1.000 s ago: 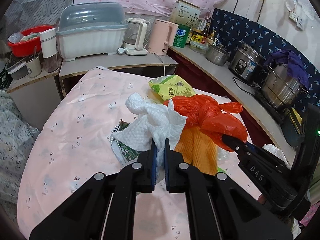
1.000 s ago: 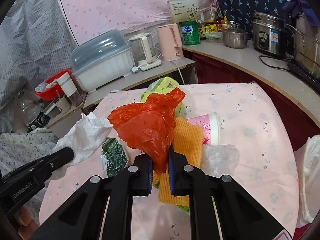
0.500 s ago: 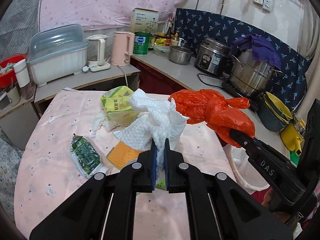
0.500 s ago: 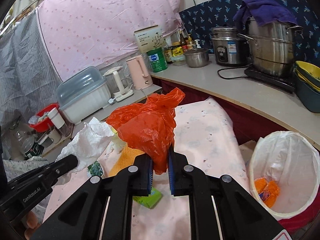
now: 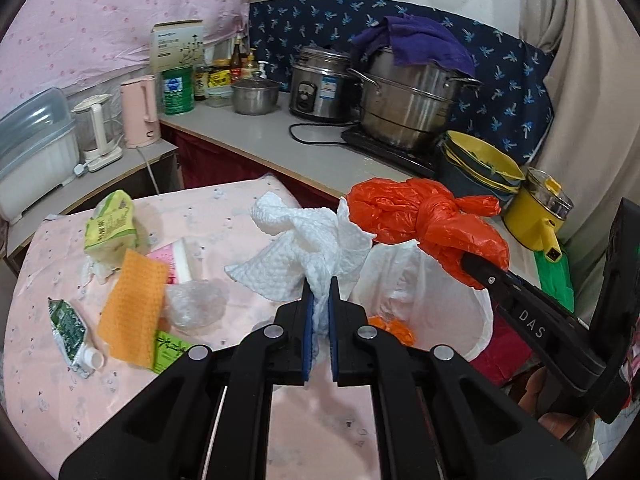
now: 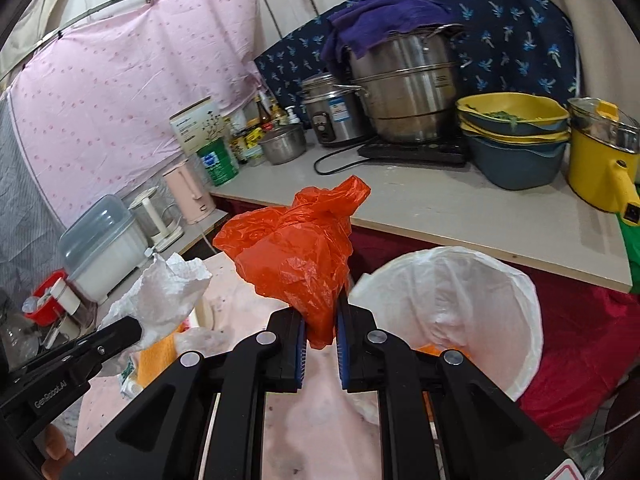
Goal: Collect trash
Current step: 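Carry the paper towel and red bag over the white trash bin, then open the left tool to drop the towel while the right tool drops the red bag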
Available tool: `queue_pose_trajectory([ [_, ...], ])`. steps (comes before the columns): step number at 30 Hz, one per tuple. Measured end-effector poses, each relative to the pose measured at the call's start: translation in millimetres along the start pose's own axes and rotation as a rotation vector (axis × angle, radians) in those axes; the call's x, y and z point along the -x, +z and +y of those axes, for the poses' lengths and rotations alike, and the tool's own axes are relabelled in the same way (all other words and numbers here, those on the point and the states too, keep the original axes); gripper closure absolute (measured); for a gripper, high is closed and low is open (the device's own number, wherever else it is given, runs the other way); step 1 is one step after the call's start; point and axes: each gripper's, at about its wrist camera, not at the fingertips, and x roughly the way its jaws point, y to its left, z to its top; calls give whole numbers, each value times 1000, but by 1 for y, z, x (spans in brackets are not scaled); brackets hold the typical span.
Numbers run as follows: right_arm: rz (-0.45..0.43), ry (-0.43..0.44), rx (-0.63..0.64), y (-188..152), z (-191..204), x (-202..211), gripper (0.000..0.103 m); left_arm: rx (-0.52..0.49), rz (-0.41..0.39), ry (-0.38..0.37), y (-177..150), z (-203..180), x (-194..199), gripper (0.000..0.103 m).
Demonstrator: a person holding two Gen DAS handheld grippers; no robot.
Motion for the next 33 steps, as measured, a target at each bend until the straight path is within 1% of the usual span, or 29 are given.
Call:
queue_pose_trajectory([
  [5,-14,-75,-63,-5,-51,13,91,-56,48,-64,-3,-43,-26,97],
  [9,-17,-118,-100,-9,-82,20,91,-90,90,-120,-7,-70,-45,97],
  [13,-16,-152,-123,-13,-102,23,91,-120,126,-165,-12,-94,-63,97],
  [17,-12,-168,-142,-17,-117,25,91,-130,153,-206,-16,-109,-80,96],
  [20,-10,-181,-148,-19,-124,26,91,-138,168,-216,-19,-115,-91,95],
  [21,-9,-183,-152,-20,-125,26,91,-141,175,-218,-20,-117,-95,94],
  [22,-7,-184,-155,-20,-127,25,91,-142,184,-209,-21,-118,-99,84],
  [23,-7,-186,-159,-20,-128,25,91,-137,185,-201,-21,-118,-102,68],
  [24,-6,-187,-161,-20,-130,24,91,-130,176,-197,-22,-117,-103,62],
  [25,-5,-187,-163,-20,-131,23,91,-125,165,-193,-23,-116,-104,57],
  [33,19,-176,-155,-23,-129,13,91,-103,155,-159,-21,-103,-108,56],
])
